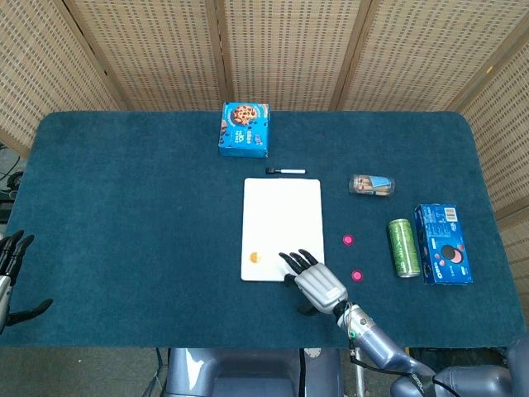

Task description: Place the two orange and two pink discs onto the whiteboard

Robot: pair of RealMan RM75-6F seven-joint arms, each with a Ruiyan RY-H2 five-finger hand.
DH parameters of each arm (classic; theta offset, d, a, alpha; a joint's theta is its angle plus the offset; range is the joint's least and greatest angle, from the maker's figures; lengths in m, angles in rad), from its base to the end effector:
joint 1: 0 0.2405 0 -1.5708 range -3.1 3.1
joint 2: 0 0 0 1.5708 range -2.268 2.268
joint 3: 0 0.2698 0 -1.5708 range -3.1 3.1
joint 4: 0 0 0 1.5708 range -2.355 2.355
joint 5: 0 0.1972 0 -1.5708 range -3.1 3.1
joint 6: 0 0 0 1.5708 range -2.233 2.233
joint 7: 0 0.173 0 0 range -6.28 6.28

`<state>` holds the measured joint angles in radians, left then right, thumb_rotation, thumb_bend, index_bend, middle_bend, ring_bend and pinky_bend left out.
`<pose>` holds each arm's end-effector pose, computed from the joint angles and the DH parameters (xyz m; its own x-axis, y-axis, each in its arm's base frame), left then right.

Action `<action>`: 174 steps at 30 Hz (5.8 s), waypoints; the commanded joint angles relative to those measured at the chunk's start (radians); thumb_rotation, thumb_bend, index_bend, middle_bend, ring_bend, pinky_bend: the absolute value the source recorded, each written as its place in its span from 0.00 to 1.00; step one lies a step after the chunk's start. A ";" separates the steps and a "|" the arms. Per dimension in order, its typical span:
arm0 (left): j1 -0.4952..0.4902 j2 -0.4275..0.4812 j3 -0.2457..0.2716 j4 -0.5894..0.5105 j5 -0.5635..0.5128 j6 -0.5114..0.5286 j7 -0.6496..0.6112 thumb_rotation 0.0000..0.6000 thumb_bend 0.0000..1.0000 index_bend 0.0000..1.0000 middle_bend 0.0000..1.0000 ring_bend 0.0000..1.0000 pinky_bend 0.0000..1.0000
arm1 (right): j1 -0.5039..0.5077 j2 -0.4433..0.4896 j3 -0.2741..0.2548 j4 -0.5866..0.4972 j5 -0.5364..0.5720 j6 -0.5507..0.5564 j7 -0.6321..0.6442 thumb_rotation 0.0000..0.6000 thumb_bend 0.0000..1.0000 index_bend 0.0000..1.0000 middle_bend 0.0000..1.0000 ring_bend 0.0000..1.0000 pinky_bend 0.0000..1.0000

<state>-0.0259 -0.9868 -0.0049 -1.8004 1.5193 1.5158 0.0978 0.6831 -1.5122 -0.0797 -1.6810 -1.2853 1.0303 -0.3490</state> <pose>-0.3001 0.1813 0.1992 0.4351 0.0436 0.8993 0.8996 0.0219 -0.4362 -0.1553 -0.2796 -0.0421 0.5081 -0.3909 0.7675 -0.7991 -0.5464 0.2508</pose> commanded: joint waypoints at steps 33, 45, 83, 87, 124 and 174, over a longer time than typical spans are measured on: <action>-0.004 -0.011 -0.002 -0.005 -0.010 -0.008 0.028 1.00 0.00 0.00 0.00 0.00 0.00 | -0.090 -0.017 -0.014 0.142 -0.099 -0.047 0.083 1.00 0.31 0.40 0.00 0.00 0.00; -0.006 -0.014 -0.002 -0.008 -0.014 -0.012 0.039 1.00 0.00 0.00 0.00 0.00 0.00 | -0.109 -0.007 -0.017 0.171 -0.132 -0.060 0.120 1.00 0.31 0.40 0.00 0.00 0.00; -0.007 -0.016 -0.004 -0.009 -0.022 -0.015 0.044 1.00 0.00 0.00 0.00 0.00 0.00 | -0.069 -0.014 0.128 0.134 -0.078 -0.109 0.122 1.00 0.34 0.49 0.00 0.00 0.00; -0.008 -0.015 -0.005 -0.009 -0.025 -0.016 0.042 1.00 0.00 0.00 0.00 0.00 0.00 | -0.042 -0.031 0.174 0.139 -0.010 -0.130 0.070 1.00 0.35 0.49 0.00 0.00 0.00; -0.005 0.002 0.003 -0.007 -0.002 -0.011 0.004 1.00 0.00 0.00 0.00 0.00 0.00 | -0.060 0.051 0.121 0.067 0.155 -0.004 -0.079 1.00 0.26 0.39 0.00 0.00 0.00; -0.006 -0.022 0.002 -0.009 -0.010 -0.012 0.053 1.00 0.00 0.00 0.00 0.00 0.00 | -0.170 0.035 0.076 0.320 -0.012 -0.070 0.167 1.00 0.31 0.43 0.00 0.00 0.00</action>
<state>-0.0315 -1.0084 -0.0034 -1.8091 1.5090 1.5043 0.1509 0.5129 -1.4767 -0.0038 -1.3610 -1.2973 0.9601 -0.1820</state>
